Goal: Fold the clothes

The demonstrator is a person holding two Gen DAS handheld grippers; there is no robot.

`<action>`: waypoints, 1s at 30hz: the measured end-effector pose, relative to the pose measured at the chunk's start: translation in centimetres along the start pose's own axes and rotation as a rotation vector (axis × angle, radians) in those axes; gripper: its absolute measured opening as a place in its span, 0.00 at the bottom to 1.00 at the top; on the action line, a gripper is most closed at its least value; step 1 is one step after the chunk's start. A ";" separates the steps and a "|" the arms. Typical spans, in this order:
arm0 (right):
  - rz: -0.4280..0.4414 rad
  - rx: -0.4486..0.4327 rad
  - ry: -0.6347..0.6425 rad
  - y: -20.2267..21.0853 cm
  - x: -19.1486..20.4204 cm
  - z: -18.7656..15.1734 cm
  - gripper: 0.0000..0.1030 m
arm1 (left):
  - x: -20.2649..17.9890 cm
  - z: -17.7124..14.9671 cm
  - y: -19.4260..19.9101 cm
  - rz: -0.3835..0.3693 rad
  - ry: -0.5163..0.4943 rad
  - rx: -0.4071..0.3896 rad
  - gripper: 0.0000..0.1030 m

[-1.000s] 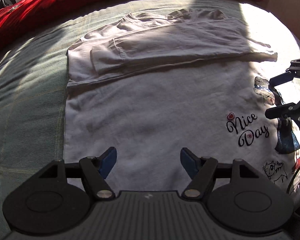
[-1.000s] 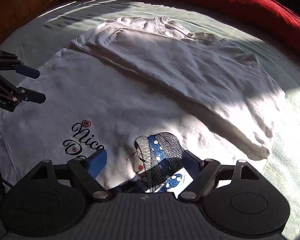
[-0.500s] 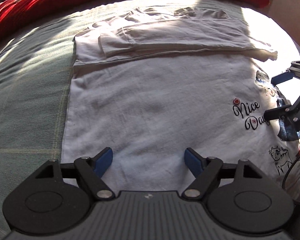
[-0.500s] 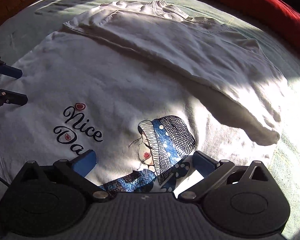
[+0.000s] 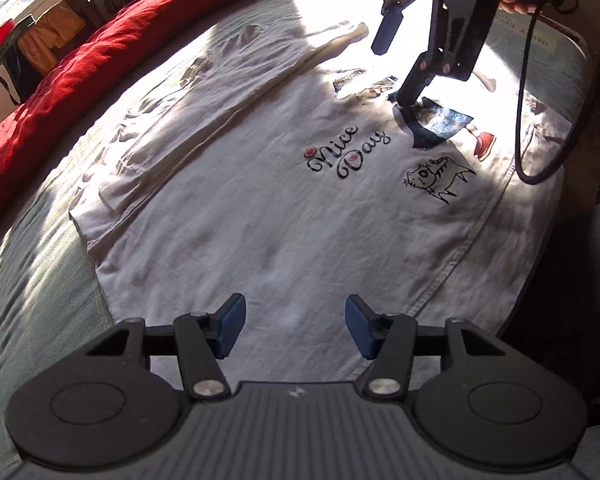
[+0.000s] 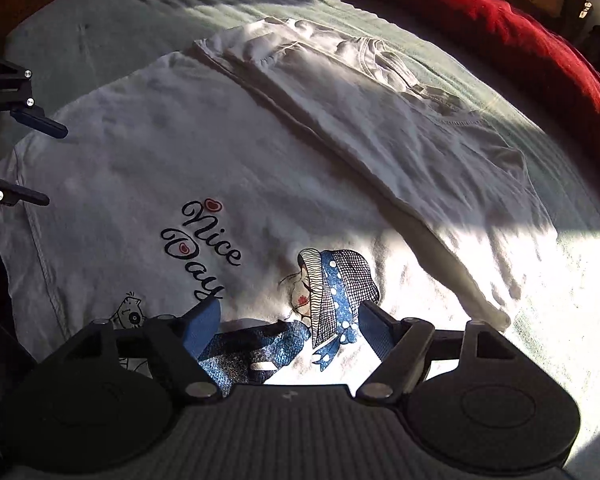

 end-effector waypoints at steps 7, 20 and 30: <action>0.033 0.011 0.029 -1.1 2.6 -0.5 0.78 | -6.6 -0.4 0.8 -0.031 -0.217 -0.071 0.54; 0.046 0.095 -0.120 -1.6 6.5 -4.1 0.78 | -2.4 -4.3 0.9 -0.124 0.052 0.001 0.54; -0.122 0.047 -0.254 3.0 5.2 -2.9 0.78 | 5.8 -3.8 1.4 0.092 0.256 -0.097 0.54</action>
Point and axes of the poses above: each gripper's, at about its wrist camera, not at the fingertips, and y roughly against the way its jaws point, x to its left, z to its top, the point moved 10 cm from there along -y, roughly the way its jaws point, and after that the axes turned 9 degrees about z, right-handed, at the moved point
